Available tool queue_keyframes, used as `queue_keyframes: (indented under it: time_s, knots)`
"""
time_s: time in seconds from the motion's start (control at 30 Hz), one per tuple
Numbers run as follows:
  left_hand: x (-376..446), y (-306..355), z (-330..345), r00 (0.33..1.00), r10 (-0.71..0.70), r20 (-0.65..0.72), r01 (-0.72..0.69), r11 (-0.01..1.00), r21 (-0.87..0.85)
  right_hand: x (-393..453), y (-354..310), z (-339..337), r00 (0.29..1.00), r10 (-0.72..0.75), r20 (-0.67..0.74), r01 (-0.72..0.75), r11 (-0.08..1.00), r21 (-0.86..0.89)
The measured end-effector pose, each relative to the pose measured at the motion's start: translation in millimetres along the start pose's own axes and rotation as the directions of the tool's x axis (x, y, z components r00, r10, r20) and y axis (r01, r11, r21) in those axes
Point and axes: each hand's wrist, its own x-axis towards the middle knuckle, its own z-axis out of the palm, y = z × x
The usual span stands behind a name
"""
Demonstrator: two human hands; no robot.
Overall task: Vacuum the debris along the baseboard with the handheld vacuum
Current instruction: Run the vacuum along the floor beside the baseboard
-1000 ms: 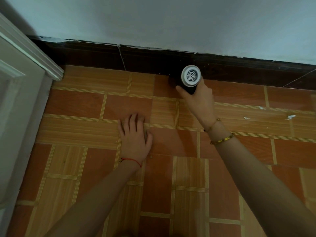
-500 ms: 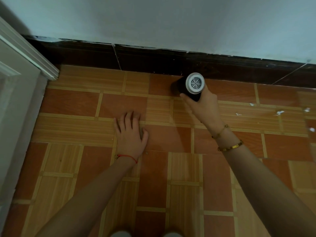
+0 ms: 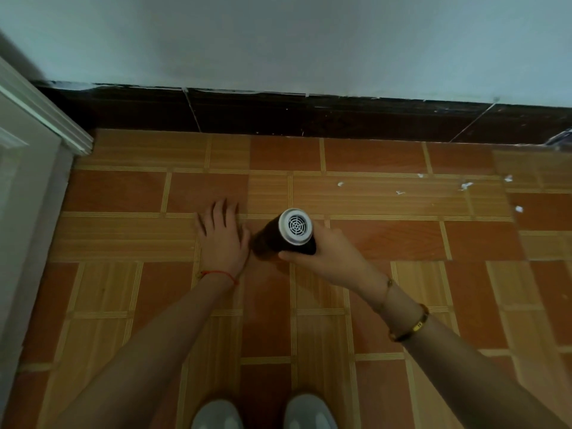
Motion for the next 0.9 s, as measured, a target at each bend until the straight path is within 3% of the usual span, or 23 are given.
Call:
queue_keyframes:
  time_s: [0.27, 0.33, 0.5, 0.67, 0.9]
  knots:
    - [-14.3, 5.8, -5.2, 0.997, 0.075, 0.019, -0.075, 0.997, 0.024, -0.6, 26.5, -12.4, 0.92, 0.117, -0.374, -0.137, 0.99, -0.027]
    - [-16.9, 12.4, -3.4, 0.994, 0.102, 0.024, -0.103, 0.995, 0.013, -5.0, 30.5, -14.6, 0.916, 0.111, -0.386, -0.128, 0.992, -0.018]
    - [-13.2, 35.0, 1.5, 0.988, 0.151, 0.039, -0.149, 0.988, -0.044, -22.6, 34.5, -16.2, 0.968, 0.08, -0.24, -0.087, 0.996, -0.02]
    - [-8.7, 62.6, 11.7, 0.978, 0.204, 0.044, -0.201, 0.978, -0.06, -38.8, 52.7, -28.6, 0.9, 0.193, -0.391, -0.158, 0.98, 0.121]
    - [8.6, 84.6, 25.6, 0.962, 0.263, 0.074, -0.261, 0.965, -0.031, -13.5, 81.8, -54.1, 0.782, 0.239, -0.576, -0.197, 0.971, 0.135]
